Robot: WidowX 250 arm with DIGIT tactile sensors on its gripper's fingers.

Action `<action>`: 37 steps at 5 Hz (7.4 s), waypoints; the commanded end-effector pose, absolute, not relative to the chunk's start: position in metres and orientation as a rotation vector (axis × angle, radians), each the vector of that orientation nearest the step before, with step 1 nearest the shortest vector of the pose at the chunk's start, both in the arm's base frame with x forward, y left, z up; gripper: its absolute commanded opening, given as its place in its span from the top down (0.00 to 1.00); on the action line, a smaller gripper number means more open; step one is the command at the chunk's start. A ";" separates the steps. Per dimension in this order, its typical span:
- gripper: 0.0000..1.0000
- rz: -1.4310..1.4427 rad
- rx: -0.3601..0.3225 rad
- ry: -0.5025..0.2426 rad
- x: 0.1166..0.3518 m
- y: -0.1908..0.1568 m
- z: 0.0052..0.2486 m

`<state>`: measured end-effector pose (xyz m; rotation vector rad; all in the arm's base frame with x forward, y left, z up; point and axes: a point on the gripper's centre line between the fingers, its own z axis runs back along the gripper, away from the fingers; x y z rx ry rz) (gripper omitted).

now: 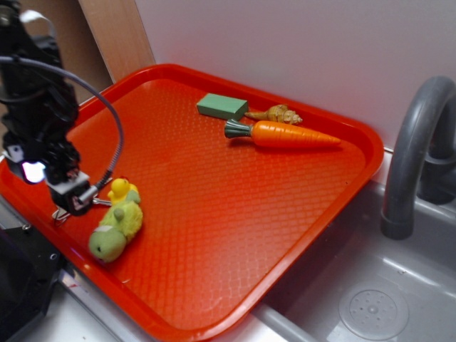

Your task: Grab the silver keys.

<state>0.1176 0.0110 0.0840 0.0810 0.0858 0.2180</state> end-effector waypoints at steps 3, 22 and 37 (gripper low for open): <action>0.00 0.268 -0.073 0.059 0.155 0.031 0.063; 1.00 0.122 -0.043 0.001 0.135 0.021 0.057; 1.00 0.037 -0.107 -0.173 0.201 0.014 0.244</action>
